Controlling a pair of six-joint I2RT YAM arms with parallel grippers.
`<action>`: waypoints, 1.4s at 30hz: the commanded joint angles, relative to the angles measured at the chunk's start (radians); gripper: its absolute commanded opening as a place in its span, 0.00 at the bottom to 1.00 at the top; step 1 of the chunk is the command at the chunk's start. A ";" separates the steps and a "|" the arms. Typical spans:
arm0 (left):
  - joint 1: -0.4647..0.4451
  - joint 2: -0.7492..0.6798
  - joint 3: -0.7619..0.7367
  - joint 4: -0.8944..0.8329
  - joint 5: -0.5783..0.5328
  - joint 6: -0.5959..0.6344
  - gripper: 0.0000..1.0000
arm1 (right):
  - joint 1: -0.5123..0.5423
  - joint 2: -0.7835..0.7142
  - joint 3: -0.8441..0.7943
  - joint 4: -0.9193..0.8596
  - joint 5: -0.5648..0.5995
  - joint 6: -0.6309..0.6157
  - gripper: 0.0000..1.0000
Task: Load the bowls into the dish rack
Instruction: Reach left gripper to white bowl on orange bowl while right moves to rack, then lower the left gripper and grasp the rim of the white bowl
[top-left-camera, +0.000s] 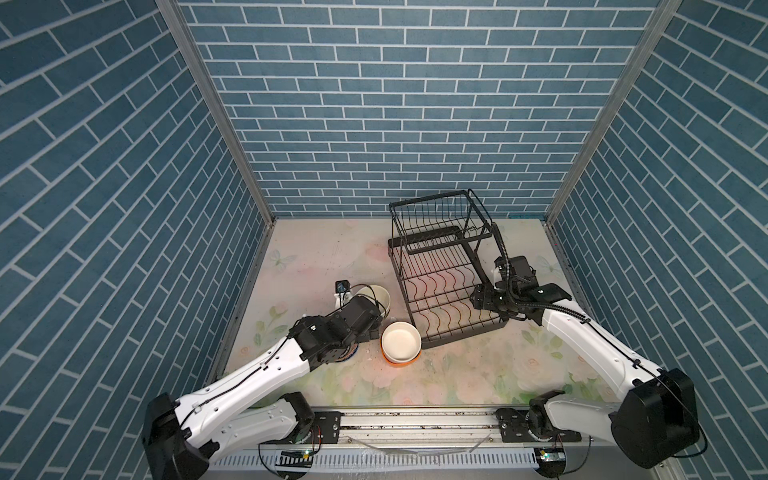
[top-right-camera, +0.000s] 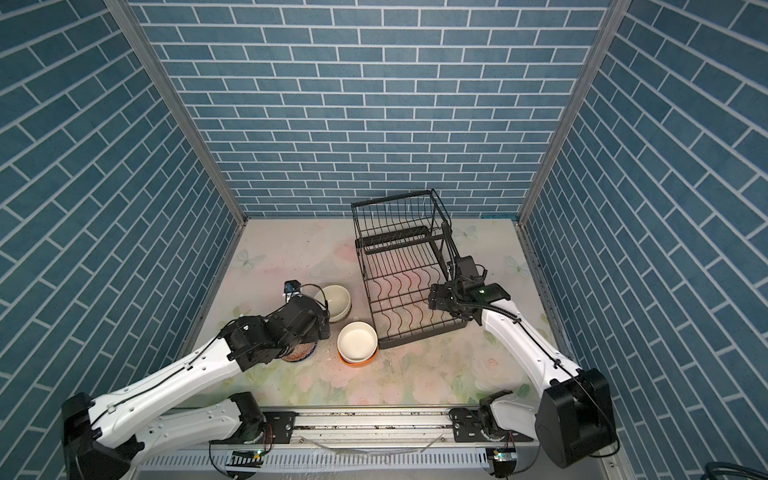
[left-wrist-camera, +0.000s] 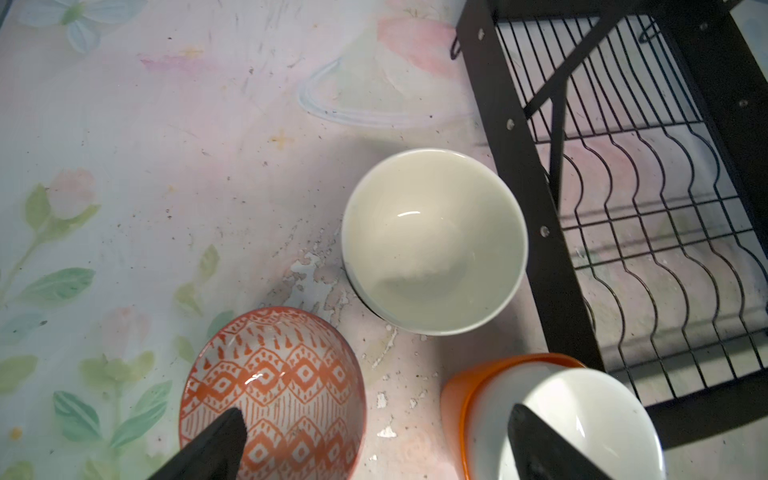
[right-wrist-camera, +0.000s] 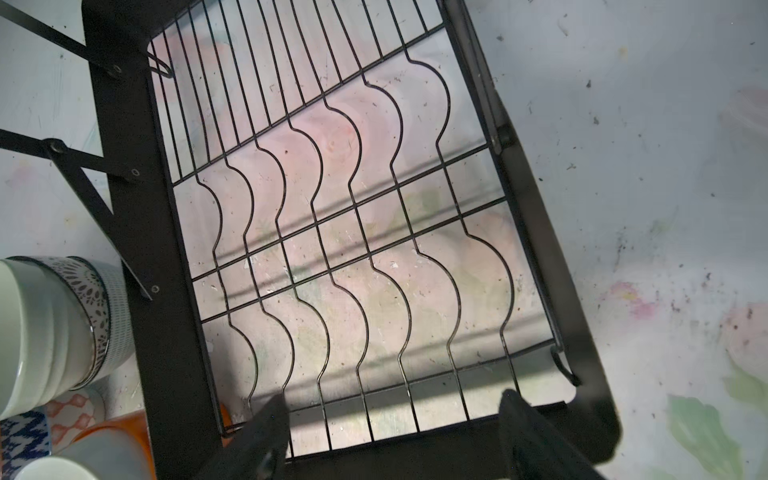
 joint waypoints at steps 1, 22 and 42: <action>-0.061 0.062 0.058 -0.055 -0.034 -0.053 0.98 | 0.006 0.007 0.026 0.011 -0.007 0.036 0.80; -0.123 0.329 0.121 0.005 0.070 -0.132 0.62 | 0.007 0.065 -0.015 0.079 -0.056 0.016 0.79; -0.122 0.390 0.103 0.057 0.100 -0.121 0.15 | 0.007 0.094 -0.029 0.100 -0.069 0.012 0.79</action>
